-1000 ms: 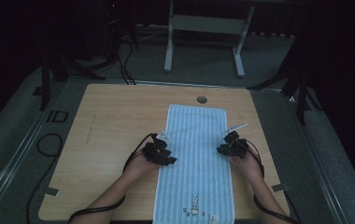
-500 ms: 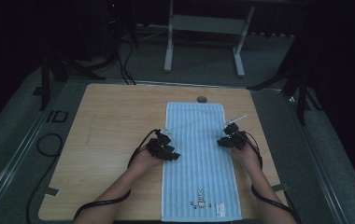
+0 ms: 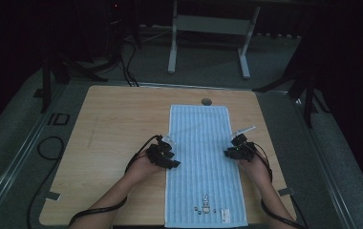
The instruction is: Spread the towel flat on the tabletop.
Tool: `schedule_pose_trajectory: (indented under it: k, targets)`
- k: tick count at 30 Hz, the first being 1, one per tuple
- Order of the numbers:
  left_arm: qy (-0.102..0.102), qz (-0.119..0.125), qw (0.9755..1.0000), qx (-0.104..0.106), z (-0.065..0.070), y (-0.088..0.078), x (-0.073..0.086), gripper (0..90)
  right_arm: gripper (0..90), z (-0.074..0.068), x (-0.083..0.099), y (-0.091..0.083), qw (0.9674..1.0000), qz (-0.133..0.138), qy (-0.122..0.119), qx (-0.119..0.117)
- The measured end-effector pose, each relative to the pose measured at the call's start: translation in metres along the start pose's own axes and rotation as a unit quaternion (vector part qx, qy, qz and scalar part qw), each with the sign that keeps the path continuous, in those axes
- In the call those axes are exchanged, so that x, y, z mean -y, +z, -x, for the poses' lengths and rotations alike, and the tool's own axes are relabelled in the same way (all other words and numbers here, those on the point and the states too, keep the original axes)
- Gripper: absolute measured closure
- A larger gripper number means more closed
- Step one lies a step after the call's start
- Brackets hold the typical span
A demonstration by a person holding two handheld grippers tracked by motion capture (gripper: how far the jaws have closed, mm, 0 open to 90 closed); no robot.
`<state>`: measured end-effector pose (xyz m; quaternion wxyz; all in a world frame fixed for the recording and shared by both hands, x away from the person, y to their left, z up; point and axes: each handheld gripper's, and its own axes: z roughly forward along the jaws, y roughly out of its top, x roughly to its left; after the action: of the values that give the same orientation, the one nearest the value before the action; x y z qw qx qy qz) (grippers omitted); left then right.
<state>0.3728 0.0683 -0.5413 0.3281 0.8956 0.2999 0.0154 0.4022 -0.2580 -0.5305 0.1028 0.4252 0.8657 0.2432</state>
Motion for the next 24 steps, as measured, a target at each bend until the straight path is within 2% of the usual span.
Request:
schedule_pose_trajectory:
  k: [5, 10, 14, 19, 24]
  targets:
    - [0.004, -0.002, 1.0000, 0.000, 0.003, -0.001, 0.002, 50.5, 73.4, -0.003, 0.009, -0.004, 0.9999, 0.009, 0.007, -0.008]
    - [0.004, -0.001, 1.0000, 0.002, 0.004, -0.003, 0.001, 49.9, 69.0, -0.002, 0.009, -0.008, 0.9998, 0.011, 0.008, -0.014]
    - [-0.012, 0.006, 0.9999, -0.008, -0.005, -0.008, -0.003, 46.4, 65.8, 0.007, 0.003, -0.020, 0.9994, 0.029, 0.019, -0.001]
    - [-0.030, 0.015, 0.9992, -0.022, -0.020, -0.014, -0.008, 46.3, 64.3, 0.018, -0.004, -0.026, 0.9994, 0.026, 0.022, 0.009]
    - [-0.036, 0.015, 0.9984, -0.041, -0.030, -0.018, -0.016, 46.2, 62.1, 0.030, -0.011, -0.025, 0.9989, 0.026, 0.036, 0.017]
